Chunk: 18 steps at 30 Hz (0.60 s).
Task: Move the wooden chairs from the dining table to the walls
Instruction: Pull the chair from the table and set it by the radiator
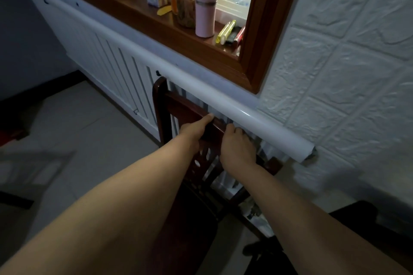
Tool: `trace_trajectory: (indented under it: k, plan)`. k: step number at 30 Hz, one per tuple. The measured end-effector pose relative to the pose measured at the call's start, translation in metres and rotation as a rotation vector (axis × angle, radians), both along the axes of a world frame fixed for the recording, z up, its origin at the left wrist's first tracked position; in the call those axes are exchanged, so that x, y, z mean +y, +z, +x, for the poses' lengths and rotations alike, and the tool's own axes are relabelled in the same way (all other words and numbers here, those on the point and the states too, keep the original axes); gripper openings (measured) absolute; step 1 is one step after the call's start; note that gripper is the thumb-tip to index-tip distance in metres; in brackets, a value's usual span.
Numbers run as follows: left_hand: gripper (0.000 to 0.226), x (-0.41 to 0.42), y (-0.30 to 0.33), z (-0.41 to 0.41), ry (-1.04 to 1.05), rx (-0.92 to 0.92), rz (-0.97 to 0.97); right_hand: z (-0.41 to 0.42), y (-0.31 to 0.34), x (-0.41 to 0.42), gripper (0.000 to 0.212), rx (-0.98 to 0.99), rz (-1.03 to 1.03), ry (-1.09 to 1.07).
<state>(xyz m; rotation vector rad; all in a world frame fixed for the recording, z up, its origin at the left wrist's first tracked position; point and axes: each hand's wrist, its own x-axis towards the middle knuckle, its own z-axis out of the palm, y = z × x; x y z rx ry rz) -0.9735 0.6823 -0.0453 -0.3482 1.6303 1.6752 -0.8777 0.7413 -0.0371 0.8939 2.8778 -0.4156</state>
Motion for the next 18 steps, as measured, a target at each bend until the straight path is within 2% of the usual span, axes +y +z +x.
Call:
trace_trajectory:
  k: [4,6,11,18]
  plan:
    - [0.057,-0.019,0.009,0.002,-0.088,-0.006,-0.074,0.005,0.000,-0.011,0.090,-0.053,0.030,0.007]
    - [0.056,-0.032,0.013,0.005,-0.129,0.012,-0.140,0.007,0.002,-0.018,0.102,-0.049,0.043,0.023]
    - [0.057,-0.074,0.017,0.011,-0.170,0.051,-0.229,0.009,0.006,-0.046,0.096,0.003,0.069,0.132]
    - [0.055,-0.145,0.030,0.027,-0.110,0.060,-0.314,0.008,0.020,-0.097,0.081,0.011,-0.032,0.243]
